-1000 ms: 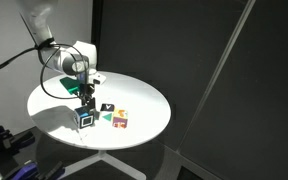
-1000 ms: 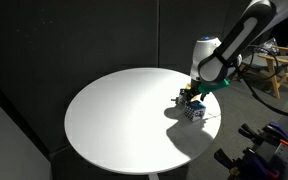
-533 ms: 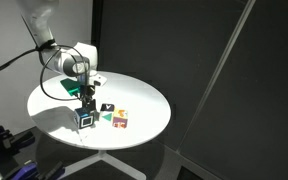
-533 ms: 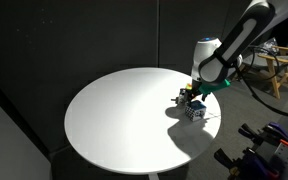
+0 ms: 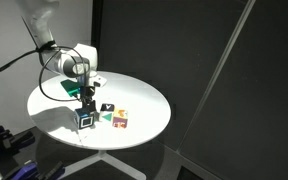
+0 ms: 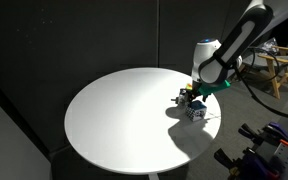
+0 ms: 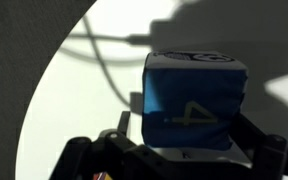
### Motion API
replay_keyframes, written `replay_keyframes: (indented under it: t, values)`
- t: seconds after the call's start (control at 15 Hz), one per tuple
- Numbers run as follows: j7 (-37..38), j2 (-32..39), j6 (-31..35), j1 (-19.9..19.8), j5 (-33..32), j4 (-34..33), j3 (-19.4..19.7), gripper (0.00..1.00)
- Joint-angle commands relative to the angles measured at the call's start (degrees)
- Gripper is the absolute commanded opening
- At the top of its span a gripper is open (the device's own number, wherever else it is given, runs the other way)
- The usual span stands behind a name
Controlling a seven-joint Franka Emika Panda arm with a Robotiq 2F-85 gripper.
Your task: Move the plush block to the left
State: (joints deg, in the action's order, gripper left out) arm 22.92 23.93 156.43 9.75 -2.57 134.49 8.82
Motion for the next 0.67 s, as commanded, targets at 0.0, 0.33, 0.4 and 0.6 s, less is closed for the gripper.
replay_keyframes:
  t: [0.0, 0.33, 0.4, 0.6]
  values:
    - [2.69, 0.96, 0.34, 1.39, -1.98, -0.46, 1.59, 0.74]
    - [4.34, 0.29, -1.19, 2.82, -2.50, -0.77, 2.54, 0.37]
    - [4.72, -0.07, -1.75, 2.98, -2.47, -0.89, 2.59, 0.30]
    - [6.05, -1.67, -4.30, 3.54, -2.59, -1.58, 2.94, 0.10]
